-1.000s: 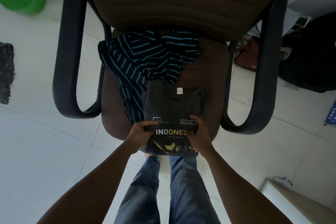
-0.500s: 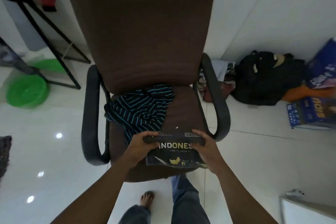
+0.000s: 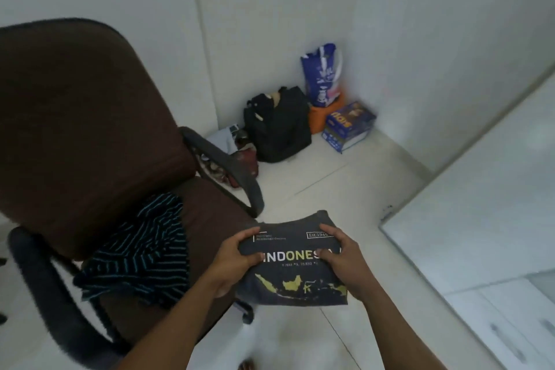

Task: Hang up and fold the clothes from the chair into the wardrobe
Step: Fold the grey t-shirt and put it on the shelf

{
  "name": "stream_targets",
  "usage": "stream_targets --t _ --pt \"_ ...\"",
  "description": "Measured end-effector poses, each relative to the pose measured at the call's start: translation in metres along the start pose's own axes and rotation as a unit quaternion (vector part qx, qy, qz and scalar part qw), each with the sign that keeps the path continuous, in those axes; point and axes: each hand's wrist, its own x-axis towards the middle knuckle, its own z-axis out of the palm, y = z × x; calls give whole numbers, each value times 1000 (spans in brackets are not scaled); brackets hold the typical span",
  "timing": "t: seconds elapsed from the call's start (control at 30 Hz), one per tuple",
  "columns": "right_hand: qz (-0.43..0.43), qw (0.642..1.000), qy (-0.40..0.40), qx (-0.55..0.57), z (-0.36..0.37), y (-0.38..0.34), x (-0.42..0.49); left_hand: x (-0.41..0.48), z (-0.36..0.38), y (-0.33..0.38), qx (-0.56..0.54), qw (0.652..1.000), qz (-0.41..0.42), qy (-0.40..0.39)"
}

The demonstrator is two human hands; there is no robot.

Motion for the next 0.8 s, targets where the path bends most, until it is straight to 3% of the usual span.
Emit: stream_targets --t 0.27,0.53,0.8 --pt "39 967 228 104 -180 108 -177 -25 236 -15 155 963 12 -221" --pt "63 902 398 157 -363 222 -399 -144 524 -75 256 880 45 -396" --pt "52 825 541 157 -512 261 -561 -254 750 -75 277 801 121 -517"
